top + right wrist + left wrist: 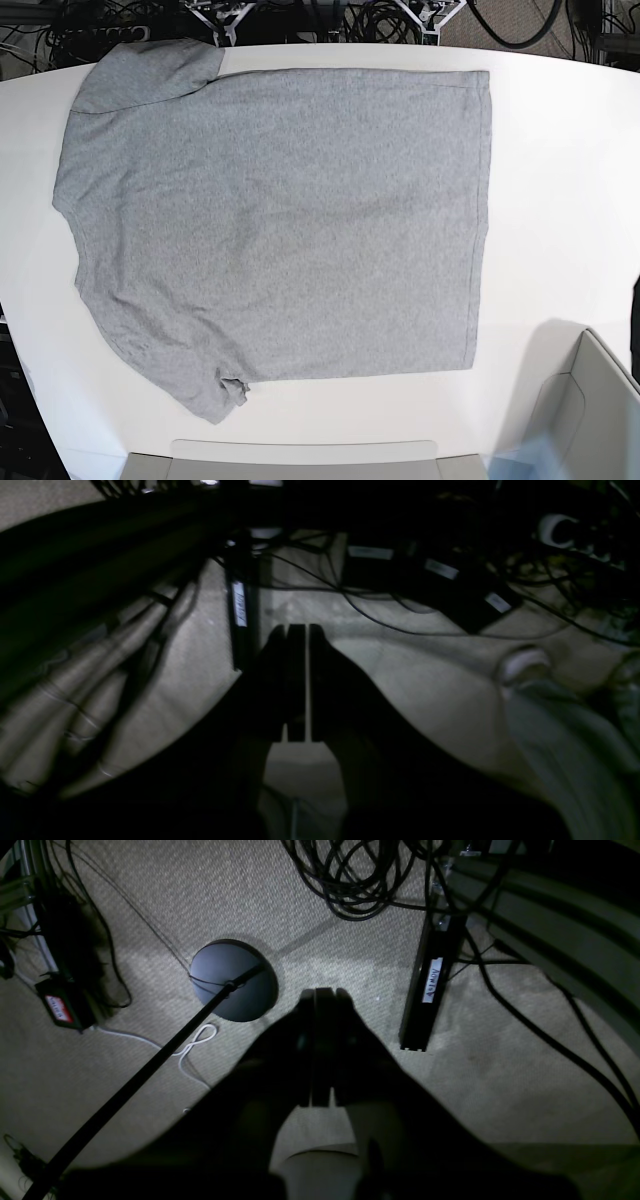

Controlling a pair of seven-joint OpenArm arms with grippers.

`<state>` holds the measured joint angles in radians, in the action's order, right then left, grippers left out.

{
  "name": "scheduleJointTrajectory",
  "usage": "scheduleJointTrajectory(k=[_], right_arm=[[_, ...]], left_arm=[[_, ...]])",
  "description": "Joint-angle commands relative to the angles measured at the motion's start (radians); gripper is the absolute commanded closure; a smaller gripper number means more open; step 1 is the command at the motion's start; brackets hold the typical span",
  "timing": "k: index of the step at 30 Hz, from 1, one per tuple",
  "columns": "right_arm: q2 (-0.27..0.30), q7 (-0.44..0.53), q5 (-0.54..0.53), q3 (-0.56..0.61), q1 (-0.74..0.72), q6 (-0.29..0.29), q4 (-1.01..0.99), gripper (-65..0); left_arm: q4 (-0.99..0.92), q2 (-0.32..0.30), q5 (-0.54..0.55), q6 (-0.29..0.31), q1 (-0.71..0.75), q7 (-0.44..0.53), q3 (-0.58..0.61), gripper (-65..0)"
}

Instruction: Fold the T-shirt properly

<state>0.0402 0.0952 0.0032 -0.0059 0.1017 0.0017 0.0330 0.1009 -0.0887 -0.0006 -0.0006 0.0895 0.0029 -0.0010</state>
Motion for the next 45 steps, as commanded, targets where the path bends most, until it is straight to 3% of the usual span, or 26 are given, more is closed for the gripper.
scheduleJointTrajectory(k=[1, 9, 12, 23, 32, 38, 45], right_arm=[[0.007, -0.005, -0.002, -0.003, 0.031, 0.001, 0.005, -0.1], [0.011, 0.031, -0.002, -0.003, 0.138, 0.001, 0.135, -0.1], [0.011, 0.031, -0.002, -0.003, 0.172, 0.001, 0.180, 0.0], [0.025, 0.030, -0.002, 0.005, 0.197, -0.001, 0.203, 0.0], [0.043, 0.030, -0.002, 0.005, 0.191, -0.002, 0.203, -0.1], [0.043, 0.030, -0.002, 0.005, 0.192, -0.002, 0.203, -0.1], [0.051, 0.030, -0.002, 0.005, 0.200, -0.002, 0.216, -0.2]], left_arm=[[0.003, -0.003, -0.002, -0.003, 0.005, 0.009, 0.002, -0.1], [0.003, -0.010, -0.002, -0.003, 0.006, 0.314, -0.003, -0.1], [0.003, -0.023, -0.002, -0.003, 0.006, 0.360, -0.004, -0.1], [0.007, -0.023, 0.000, -0.003, 0.054, 0.371, -0.006, -0.1], [0.168, -0.023, 0.000, -0.002, 0.125, 0.358, -0.006, -0.2], [0.176, -0.019, 0.001, -0.002, 0.122, 0.171, -0.006, -0.2], [0.219, -0.007, 0.001, -0.002, 0.157, 0.165, -0.006, -0.3]])
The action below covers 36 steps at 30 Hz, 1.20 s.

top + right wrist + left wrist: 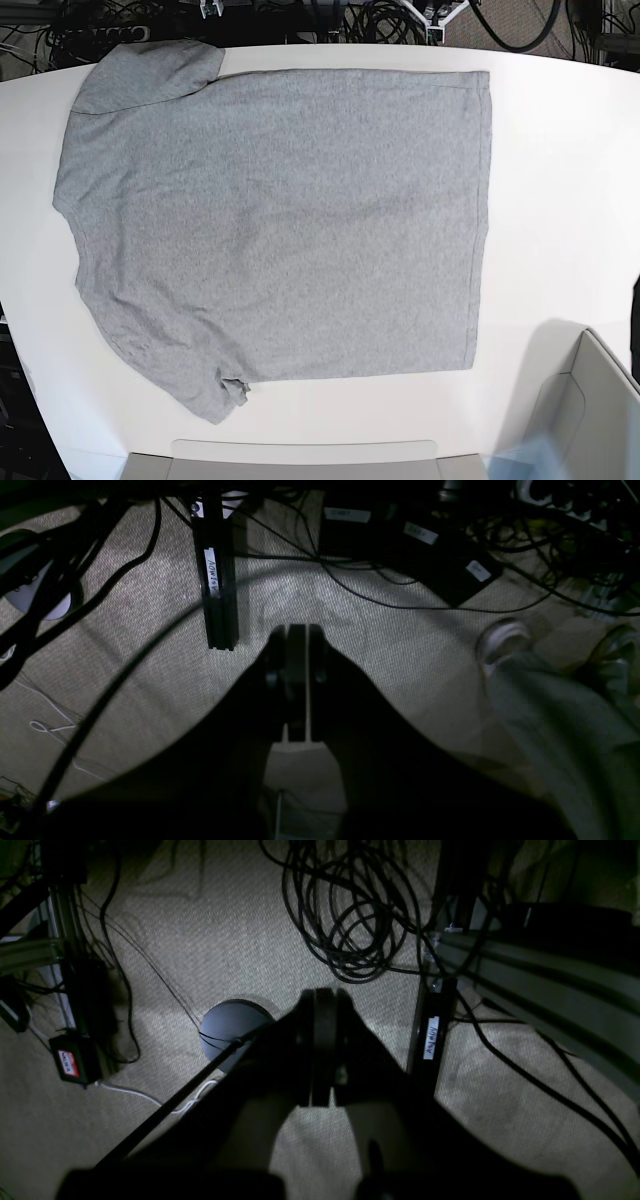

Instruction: Fold the T-shirt properly

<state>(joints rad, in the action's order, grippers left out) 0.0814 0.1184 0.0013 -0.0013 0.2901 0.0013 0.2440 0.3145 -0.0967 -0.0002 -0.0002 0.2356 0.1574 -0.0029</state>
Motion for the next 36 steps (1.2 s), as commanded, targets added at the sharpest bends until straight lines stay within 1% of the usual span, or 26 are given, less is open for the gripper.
scheduleJointTrajectory(k=[1, 5, 12, 18, 20, 23, 24, 28, 31, 34, 36], right_arm=[[0.016, 0.007, -0.001, 0.001, 0.024, -0.002, 0.019, -0.2], [0.024, 0.004, -0.001, 0.002, 0.099, -0.002, 0.147, -0.2], [0.039, 0.004, -0.001, 0.002, 0.292, -0.002, 0.414, -0.2], [0.083, 0.004, -0.002, 0.002, 0.458, -0.001, 0.642, -0.1], [0.119, 0.004, -0.037, 0.002, 0.515, -0.001, 0.727, -0.1], [0.182, 0.002, -0.157, 0.002, 0.613, 0.001, 0.869, -0.1], [0.211, 0.002, -0.202, -0.004, 0.648, 0.001, 0.921, -0.1], [0.311, 0.002, -0.347, -0.030, 0.779, 0.006, 1.107, -0.1], [0.327, 0.002, -0.400, -0.102, 0.840, 0.007, 1.211, -0.1], [0.326, 0.000, -0.396, -0.193, 0.889, 0.007, 1.336, -0.1], [0.324, -0.030, -0.401, -0.239, 0.909, 0.007, 1.420, -0.1]], left_arm=[[0.015, 0.001, 0.001, -0.002, 0.015, 0.011, -0.004, -0.3], [0.114, -0.002, 0.001, -0.002, 0.103, 0.009, -0.004, -0.2], [0.404, -0.002, 0.001, -0.002, 0.321, 0.001, -0.004, -0.1], [0.647, -0.002, 0.001, -0.002, 0.496, -0.003, -0.004, -0.1], [0.748, -0.002, 0.001, -0.002, 0.555, -0.037, -0.006, -0.1], [0.921, -0.002, 0.001, -0.002, 0.640, -0.101, -0.041, -0.1], [0.981, -0.001, 0.001, -0.002, 0.675, -0.117, -0.055, -0.1], [1.205, -0.001, 0.001, -0.002, 0.770, -0.140, -0.088, -0.1], [1.334, -0.001, 0.001, -0.002, 0.822, -0.141, -0.113, -0.1], [1.431, -0.001, 0.001, -0.002, 0.861, -0.141, -0.142, -0.1], [1.488, -0.001, 0.001, -0.002, 0.875, -0.141, -0.171, -0.1]])
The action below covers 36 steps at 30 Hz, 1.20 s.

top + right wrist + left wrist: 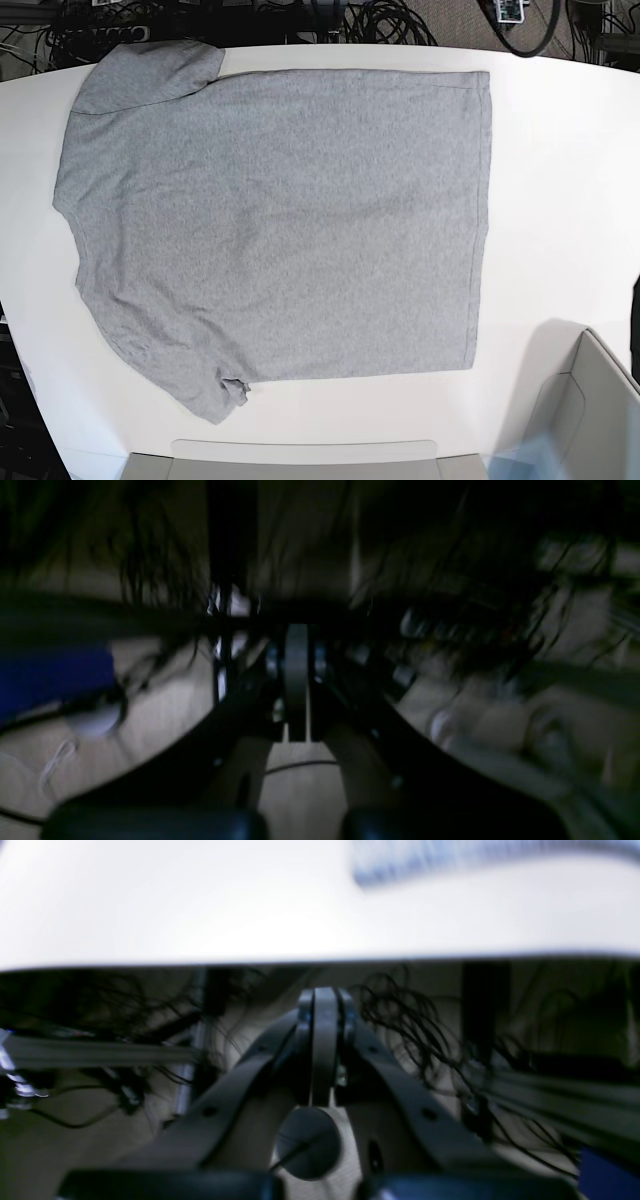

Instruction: Fold the T-shirt properly

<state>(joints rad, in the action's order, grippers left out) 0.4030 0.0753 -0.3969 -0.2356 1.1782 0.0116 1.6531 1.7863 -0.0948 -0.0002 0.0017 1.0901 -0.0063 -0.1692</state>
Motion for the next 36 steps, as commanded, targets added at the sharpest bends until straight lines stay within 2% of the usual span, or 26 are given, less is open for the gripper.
scheduleJointTrajectory(k=[1, 4, 10, 14, 18, 20, 23, 27, 29, 32, 36], right_arm=[[0.003, -0.018, -0.004, -0.026, 0.026, -0.003, 0.062, -0.1], [-0.008, -0.099, -0.004, -0.075, 0.024, -0.003, 0.197, -0.1], [-0.045, -0.187, 0.000, -0.118, -0.021, -0.003, 0.401, -0.1], [-0.040, -0.220, -0.004, -0.118, -0.079, -0.006, 0.413, -0.1], [-0.006, -0.249, -0.009, -0.118, -0.116, -0.011, 0.414, -0.1], [0.004, -0.263, -0.050, -0.118, -0.137, -0.011, 0.414, -0.1], [0.010, -0.323, -0.182, -0.146, -0.168, -0.012, 0.414, -0.2], [0.003, -0.483, -0.405, -0.258, -0.214, -0.029, 0.411, -1.9], [0.001, -0.573, -0.494, -0.330, -0.228, -0.100, 0.411, -5.7], [-0.032, -0.711, -0.601, -0.479, -0.266, -0.253, 0.394, -12.7], [-0.091, -0.903, -0.632, -0.686, -0.372, -0.562, 0.309, -19.2]], left_arm=[[0.042, 0.000, 0.001, -0.004, 0.023, 0.022, -0.023, -0.1], [0.113, 0.004, 0.001, -0.004, 0.017, 0.024, -0.072, -0.1], [0.229, 0.005, -0.001, -0.004, -0.041, 0.032, -0.120, 0.0], [0.248, -0.001, -0.001, -0.004, -0.117, 0.032, -0.128, 0.0], [0.249, -0.003, -0.001, -0.004, -0.215, 0.024, -0.128, 0.0], [0.255, -0.001, -0.002, -0.002, -0.252, 0.033, -0.119, -0.2], [0.260, -0.001, -0.002, 0.004, -0.288, 0.039, -0.097, -0.4], [0.260, 0.002, -0.002, 0.106, -0.287, 0.079, -0.079, -4.0], [0.260, 0.004, -0.002, 0.126, -0.287, 0.088, -0.057, -7.3], [0.260, -0.001, -0.005, 0.128, -0.287, 0.088, -0.025, -11.7], [0.260, -0.001, -0.007, 0.131, -0.290, 0.081, -0.002, -14.4]])
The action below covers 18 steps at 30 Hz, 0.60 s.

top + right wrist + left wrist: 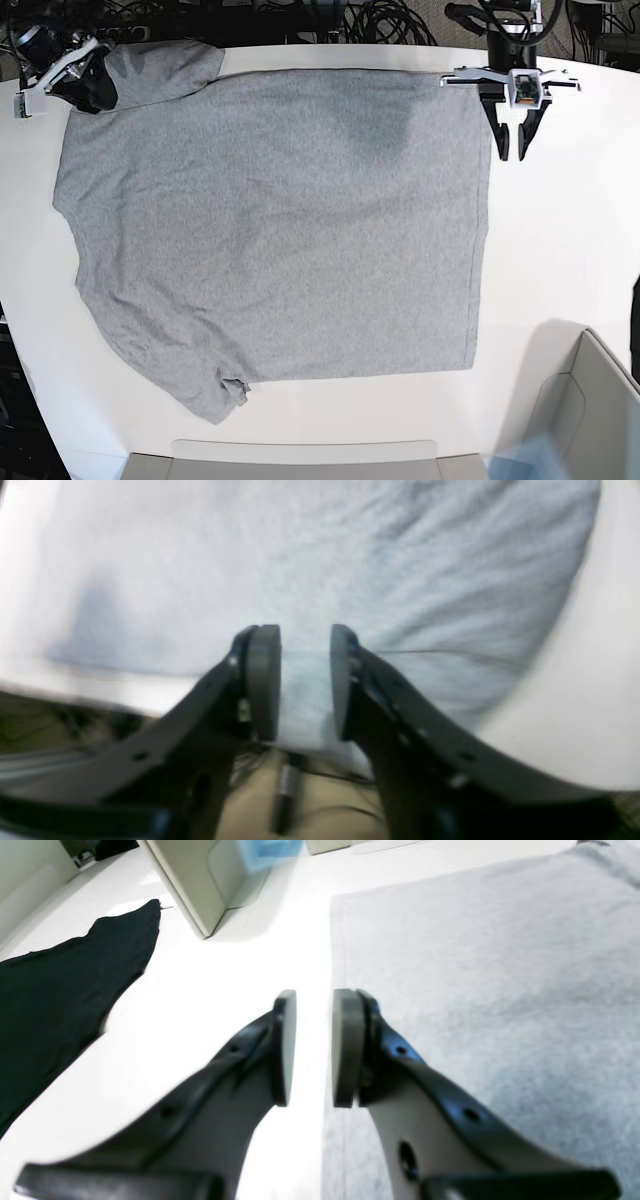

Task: Fold the T-shirt properly
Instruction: 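Lower both grippers to the shirt's hem corners and grasp them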

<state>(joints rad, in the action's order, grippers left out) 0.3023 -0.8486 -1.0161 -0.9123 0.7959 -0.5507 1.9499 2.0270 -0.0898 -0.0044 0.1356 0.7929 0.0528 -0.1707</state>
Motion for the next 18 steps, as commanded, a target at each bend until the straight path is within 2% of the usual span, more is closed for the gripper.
scheduleJointTrajectory(k=[1, 2, 6, 18], right_arm=[[0.001, -0.022, -0.011, -0.058, -0.019, -0.088, -0.031, -20.5], [-0.001, -0.050, 0.001, -0.092, -0.039, -0.147, -0.073, -21.5], [0.005, -0.077, 0.128, -0.143, -0.083, -0.147, -0.225, -22.9], [0.016, -0.076, 0.165, -0.120, -0.168, -0.147, -0.455, -22.9]], left_arm=[[0.019, -0.006, -0.003, -0.003, 0.007, 0.022, 0.007, -14.4], [0.019, -0.008, -0.003, -0.003, 0.007, 0.020, 0.012, -14.4], [0.016, -0.008, -0.003, -0.003, 0.007, 0.020, 0.018, -14.4], [0.016, -0.008, -0.003, -0.003, 0.006, 0.020, 0.017, -14.4]])
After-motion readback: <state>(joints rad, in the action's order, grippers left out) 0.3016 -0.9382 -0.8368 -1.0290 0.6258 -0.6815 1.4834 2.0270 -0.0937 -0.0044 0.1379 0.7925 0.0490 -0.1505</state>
